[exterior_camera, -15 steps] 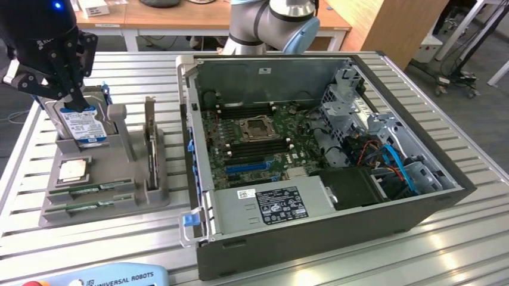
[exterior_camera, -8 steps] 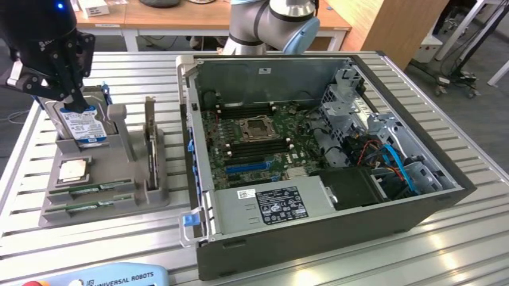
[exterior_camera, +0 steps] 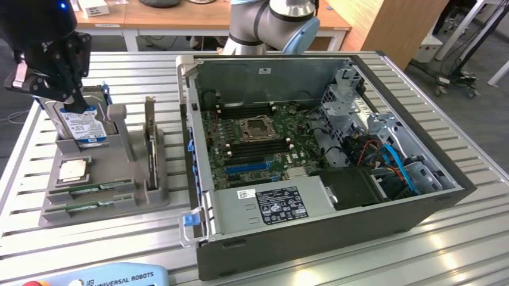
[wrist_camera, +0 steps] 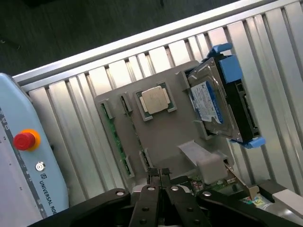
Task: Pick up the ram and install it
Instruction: 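Pick up the ram and move it above insertion slot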
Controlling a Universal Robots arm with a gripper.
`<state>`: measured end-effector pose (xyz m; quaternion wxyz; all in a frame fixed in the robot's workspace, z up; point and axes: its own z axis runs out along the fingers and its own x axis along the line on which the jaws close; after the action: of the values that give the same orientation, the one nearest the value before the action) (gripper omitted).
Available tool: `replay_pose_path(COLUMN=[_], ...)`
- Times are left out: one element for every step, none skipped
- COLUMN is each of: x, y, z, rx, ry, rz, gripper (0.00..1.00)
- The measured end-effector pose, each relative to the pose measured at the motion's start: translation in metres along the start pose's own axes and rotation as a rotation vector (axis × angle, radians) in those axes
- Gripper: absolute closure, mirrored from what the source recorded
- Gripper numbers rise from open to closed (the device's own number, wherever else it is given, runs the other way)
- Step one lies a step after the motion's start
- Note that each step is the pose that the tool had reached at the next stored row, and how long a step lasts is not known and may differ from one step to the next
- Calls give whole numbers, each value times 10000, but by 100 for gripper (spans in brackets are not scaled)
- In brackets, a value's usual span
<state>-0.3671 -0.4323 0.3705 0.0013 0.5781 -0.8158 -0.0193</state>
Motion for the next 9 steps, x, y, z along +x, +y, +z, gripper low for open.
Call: replay_pose_path(x=[0, 0, 0, 0, 0, 0, 0, 0, 0], y=[0, 0, 0, 0, 0, 0, 0, 0, -1], z=[1, 3, 3, 4, 6, 6, 7, 8, 9], rx=[-3, -5, -8, -11, -14, -16, -20, -23, -25], ry=[5, 9, 14, 19, 23, 28, 33, 37, 42], rz=[-138, -276, -416, -552, -702, -841, -980, -1119, -1258], gripper=[90, 90, 90, 90, 90, 90, 90, 90, 90])
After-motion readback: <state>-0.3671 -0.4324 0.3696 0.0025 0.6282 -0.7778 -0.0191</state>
